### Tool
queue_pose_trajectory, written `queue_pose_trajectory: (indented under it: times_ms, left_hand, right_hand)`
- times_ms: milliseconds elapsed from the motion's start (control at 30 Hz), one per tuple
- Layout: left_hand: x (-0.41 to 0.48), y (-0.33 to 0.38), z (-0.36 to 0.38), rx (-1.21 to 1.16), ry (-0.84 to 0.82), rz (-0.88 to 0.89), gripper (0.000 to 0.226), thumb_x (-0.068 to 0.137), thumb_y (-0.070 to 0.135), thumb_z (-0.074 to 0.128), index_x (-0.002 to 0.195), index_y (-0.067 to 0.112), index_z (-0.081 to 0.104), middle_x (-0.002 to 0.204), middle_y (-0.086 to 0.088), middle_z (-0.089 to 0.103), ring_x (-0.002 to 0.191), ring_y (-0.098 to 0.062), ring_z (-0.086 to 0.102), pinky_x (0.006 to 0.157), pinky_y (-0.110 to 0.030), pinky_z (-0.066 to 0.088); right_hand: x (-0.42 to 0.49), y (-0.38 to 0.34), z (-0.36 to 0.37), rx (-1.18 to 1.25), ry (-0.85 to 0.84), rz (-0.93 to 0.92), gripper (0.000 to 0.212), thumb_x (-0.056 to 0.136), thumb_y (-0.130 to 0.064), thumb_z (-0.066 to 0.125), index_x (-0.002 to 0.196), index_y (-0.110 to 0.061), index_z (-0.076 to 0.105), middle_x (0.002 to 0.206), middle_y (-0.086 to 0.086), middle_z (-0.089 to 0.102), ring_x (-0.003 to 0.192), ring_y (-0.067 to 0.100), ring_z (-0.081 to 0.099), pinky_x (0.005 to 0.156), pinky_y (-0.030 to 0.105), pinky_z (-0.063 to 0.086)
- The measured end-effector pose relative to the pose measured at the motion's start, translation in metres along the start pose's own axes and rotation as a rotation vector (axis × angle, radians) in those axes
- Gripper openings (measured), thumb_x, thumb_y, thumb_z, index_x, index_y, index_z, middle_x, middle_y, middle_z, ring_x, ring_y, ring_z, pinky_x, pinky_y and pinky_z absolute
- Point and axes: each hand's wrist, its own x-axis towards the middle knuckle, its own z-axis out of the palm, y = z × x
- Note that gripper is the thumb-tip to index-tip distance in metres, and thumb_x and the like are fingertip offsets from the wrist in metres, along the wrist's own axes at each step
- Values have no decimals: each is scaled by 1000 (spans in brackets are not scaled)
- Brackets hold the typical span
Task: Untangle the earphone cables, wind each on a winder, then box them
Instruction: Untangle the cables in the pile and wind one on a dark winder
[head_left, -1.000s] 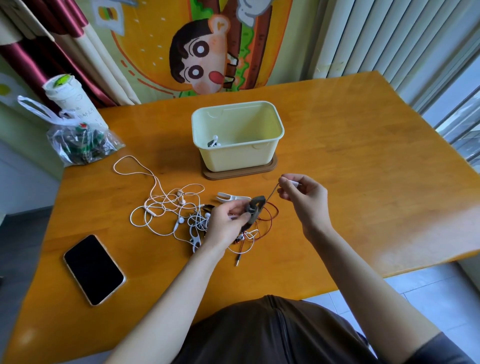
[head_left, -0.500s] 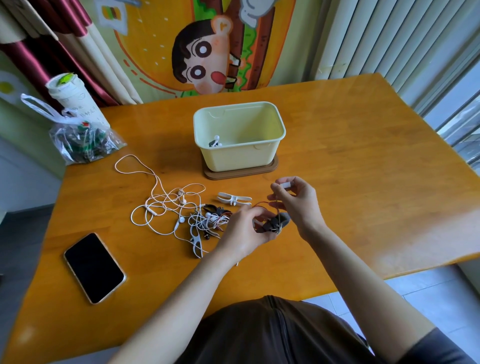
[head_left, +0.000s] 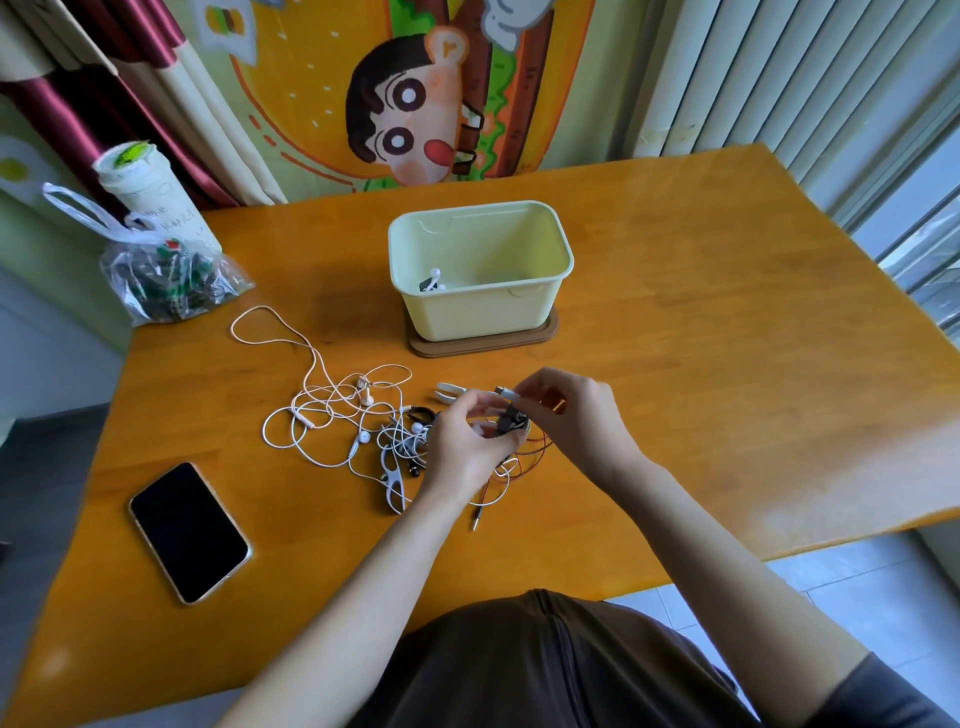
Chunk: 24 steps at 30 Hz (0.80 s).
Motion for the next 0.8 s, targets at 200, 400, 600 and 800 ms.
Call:
queue_pose_trajectory:
  times_ms: [200,400,600,800]
  left_hand:
    - [3,4,1,27,60,-6,27,72,16,81,84,29,60,89,14,61,85,-4,60,76,-29,53]
    - [4,5,0,-93,-7,-79,31,71,10,81,87,24,59,96,1,67,87,-11,64,75,-27,53]
    - [4,5,-7,-409,-106,-181,12,83,5,66,90,13,61,80,-4,67,76,-16,62,71,-28,48]
    - [6,3,-7,-485,-99,-175,4,89,12,63,91,10,61,59,10,64,55,-1,58,68,-27,46]
  right_hand:
    - [-6,2,9,-50,92,-164,8,80,-11,73,88,-9,76,78,-4,59,63,0,52,62,10,44]
    - [-7,3,10,-58,116,-187,10,79,-13,74,89,-11,76,81,1,67,69,12,63,64,31,55]
    - [-9,5,5,-14,100,-199,10,80,-12,73,90,-11,75,83,-1,67,71,10,63,65,21,52]
    - [-10,6,4,-22,100,-223,10,81,-8,72,91,-9,75,85,2,68,71,9,63,66,13,49]
